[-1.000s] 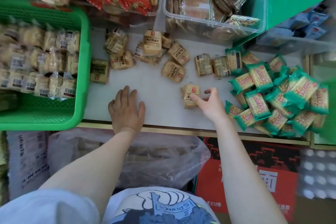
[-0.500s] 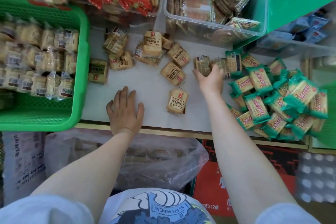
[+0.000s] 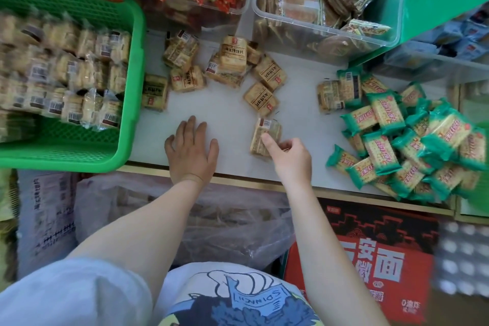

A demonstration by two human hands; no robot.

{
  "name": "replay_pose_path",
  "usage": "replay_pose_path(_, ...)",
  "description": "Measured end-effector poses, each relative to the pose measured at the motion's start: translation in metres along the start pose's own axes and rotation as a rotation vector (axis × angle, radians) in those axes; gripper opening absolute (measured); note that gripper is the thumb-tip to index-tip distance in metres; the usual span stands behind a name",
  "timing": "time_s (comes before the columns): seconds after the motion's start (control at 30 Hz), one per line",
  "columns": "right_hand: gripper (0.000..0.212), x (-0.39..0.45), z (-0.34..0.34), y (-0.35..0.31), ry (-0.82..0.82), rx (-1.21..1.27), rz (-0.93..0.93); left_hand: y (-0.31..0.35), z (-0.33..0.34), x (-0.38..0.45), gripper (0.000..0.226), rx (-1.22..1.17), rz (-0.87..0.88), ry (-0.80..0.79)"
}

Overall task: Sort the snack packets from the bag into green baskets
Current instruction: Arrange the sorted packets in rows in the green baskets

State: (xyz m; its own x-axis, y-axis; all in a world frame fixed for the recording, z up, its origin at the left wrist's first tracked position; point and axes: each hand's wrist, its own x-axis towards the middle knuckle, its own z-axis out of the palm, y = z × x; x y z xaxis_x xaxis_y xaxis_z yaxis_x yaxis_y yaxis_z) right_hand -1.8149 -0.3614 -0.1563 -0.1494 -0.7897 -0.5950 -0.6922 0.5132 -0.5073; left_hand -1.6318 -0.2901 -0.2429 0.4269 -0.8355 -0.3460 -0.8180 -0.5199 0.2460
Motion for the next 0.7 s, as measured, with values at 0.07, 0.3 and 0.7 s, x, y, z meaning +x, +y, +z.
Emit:
replay_pose_path(0.07, 0.062, 0.006, 0.002, 0.0, 0.005, 0.01, 0.012, 0.0, -0.001, 0.0, 0.053, -0.006, 0.013, 0.0)
replay_pose_path(0.3, 0.064, 0.02, 0.0, 0.004, -0.212, 0.192, 0.091, 0.007, -0.015, -0.007, 0.063, -0.212, 0.101, -0.025)
replay_pose_path(0.7, 0.056, -0.012, 0.019, 0.019, -0.199, 0.152, -0.089, 0.081, -0.055, -0.028, 0.044, -1.348, -0.393, -0.614)
